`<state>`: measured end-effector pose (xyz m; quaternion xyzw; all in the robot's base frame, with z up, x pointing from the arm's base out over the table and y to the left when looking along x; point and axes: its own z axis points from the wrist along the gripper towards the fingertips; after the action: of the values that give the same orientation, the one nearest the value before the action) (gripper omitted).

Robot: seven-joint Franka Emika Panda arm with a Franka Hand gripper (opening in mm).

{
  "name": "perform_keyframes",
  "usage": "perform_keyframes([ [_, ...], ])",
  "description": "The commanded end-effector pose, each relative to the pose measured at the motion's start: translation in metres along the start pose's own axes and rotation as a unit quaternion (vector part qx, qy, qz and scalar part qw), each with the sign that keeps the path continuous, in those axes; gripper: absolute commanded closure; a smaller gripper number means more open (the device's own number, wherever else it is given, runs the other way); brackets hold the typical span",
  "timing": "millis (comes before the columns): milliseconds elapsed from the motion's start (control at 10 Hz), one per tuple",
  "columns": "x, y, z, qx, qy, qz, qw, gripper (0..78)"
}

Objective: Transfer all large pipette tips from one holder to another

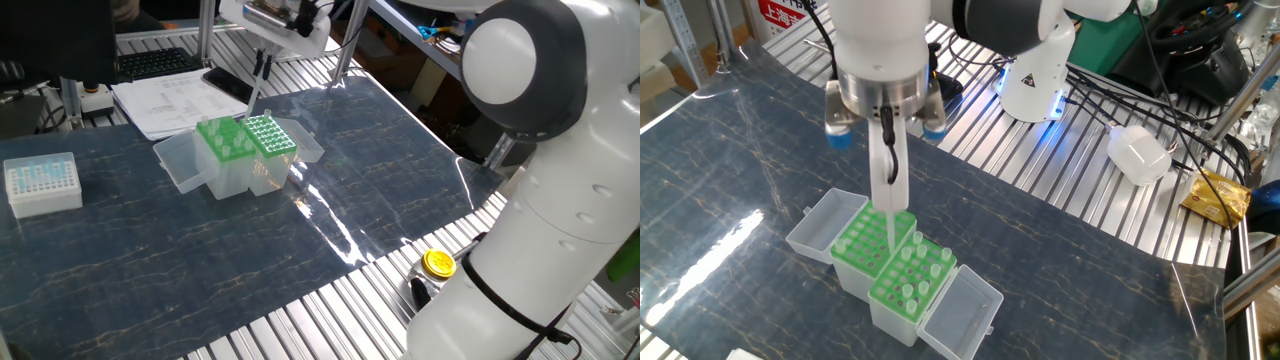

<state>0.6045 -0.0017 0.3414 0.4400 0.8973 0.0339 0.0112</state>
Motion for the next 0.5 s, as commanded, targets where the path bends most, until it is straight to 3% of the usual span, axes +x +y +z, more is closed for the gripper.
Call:
perform_keyframes([
  [100, 0.0007, 0.0068, 0.0026, -0.005, -0.003, 0.014, 0.9999, 76.4],
  [500, 0.0016, 0.0120, 0.0061, -0.009, -0.007, 0.024, 0.9996, 76.4],
])
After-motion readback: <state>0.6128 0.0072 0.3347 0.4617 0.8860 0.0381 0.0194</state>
